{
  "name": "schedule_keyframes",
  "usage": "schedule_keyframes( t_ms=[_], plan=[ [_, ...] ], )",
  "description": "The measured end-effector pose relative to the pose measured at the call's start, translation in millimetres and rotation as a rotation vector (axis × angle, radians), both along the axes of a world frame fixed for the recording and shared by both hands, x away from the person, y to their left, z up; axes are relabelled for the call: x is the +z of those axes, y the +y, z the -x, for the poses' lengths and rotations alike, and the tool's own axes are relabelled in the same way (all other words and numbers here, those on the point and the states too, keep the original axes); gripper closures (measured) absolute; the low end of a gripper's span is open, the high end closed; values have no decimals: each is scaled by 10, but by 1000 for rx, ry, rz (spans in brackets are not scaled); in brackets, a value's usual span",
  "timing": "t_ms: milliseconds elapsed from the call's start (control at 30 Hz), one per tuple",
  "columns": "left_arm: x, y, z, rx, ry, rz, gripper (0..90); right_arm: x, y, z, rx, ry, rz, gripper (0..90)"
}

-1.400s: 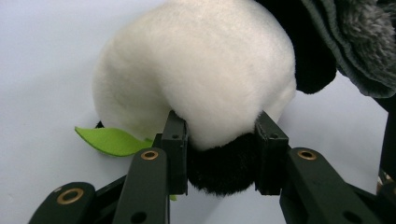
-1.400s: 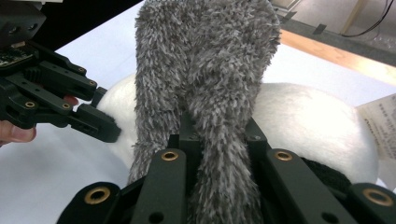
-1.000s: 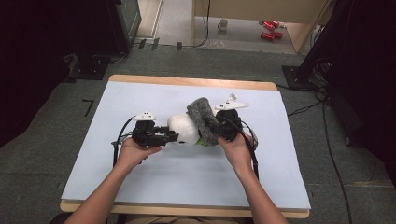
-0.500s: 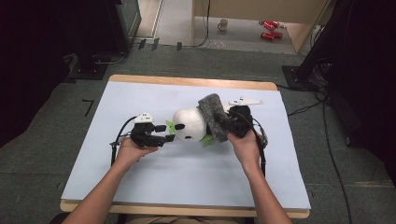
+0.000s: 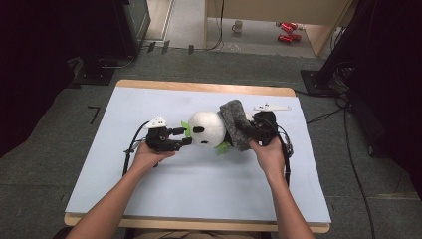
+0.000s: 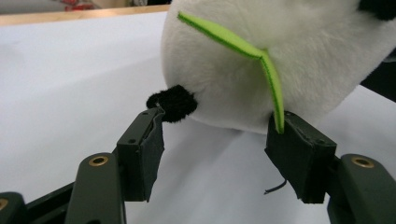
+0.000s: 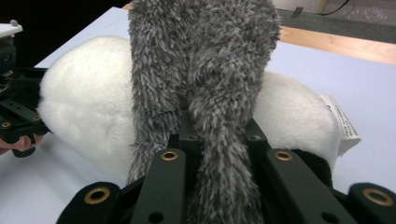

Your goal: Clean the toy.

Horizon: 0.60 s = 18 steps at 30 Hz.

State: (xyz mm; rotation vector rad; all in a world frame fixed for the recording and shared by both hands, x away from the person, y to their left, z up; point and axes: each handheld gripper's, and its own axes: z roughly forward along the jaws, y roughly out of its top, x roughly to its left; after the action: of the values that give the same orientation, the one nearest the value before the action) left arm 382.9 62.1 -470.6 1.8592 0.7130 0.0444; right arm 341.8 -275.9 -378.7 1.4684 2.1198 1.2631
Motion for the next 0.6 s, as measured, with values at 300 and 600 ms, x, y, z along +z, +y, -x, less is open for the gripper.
schedule_keyframes(
  t_ms=[300,600],
  plan=[
    [64,-47,-20,-65,-2,1,339,-37,-119,9,-2,19,-24,767],
    [133,-61,-134,-134,-32,-8,292,-50,-188,23,-3,34,-32,768]
  ],
)
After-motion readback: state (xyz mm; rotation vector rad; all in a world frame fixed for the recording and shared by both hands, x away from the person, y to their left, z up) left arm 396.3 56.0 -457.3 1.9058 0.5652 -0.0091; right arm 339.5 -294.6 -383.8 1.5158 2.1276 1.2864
